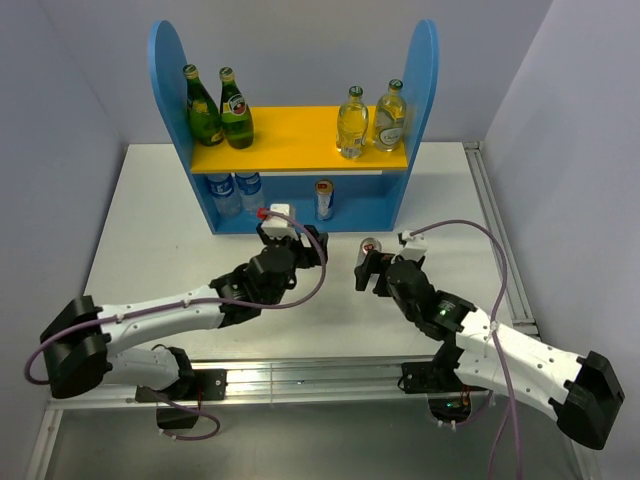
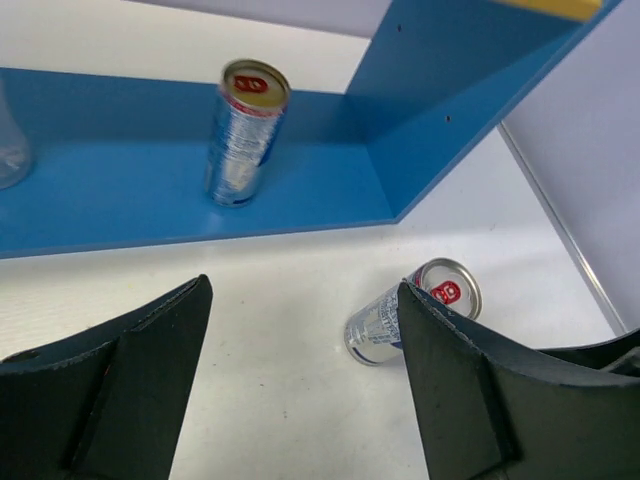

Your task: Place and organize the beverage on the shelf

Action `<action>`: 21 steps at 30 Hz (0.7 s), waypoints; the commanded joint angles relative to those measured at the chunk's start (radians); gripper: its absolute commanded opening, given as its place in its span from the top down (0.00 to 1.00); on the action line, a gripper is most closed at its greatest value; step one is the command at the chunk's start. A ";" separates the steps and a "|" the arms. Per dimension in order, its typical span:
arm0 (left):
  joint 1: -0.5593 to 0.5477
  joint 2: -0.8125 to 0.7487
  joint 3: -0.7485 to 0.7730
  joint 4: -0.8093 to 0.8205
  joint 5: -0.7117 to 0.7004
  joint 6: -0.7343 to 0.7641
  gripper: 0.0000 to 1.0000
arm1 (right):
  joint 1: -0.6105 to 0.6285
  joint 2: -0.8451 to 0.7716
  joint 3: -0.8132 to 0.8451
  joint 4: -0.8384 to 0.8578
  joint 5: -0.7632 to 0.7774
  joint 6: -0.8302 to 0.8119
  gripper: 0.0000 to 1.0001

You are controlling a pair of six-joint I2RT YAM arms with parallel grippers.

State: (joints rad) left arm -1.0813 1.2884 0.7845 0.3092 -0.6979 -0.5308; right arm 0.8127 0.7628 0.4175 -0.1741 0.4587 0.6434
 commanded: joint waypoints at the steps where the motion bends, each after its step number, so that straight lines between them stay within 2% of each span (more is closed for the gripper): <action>1: -0.011 -0.086 -0.025 -0.048 -0.077 -0.029 0.19 | 0.011 0.039 0.003 0.088 0.008 0.030 0.00; 6: -0.022 -0.165 -0.062 -0.070 -0.130 -0.024 0.20 | 0.011 0.183 0.033 0.151 0.078 0.030 0.00; 14: -0.025 -0.250 -0.142 -0.071 -0.169 -0.035 0.20 | 0.005 0.389 0.083 0.246 0.303 0.048 0.00; 21: -0.025 -0.274 -0.177 -0.056 -0.178 -0.035 0.20 | 0.005 0.477 0.020 0.479 0.416 0.053 0.03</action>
State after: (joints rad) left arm -1.0996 1.0363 0.6102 0.2317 -0.8516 -0.5476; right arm 0.8185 1.2175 0.4538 0.1478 0.7506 0.6724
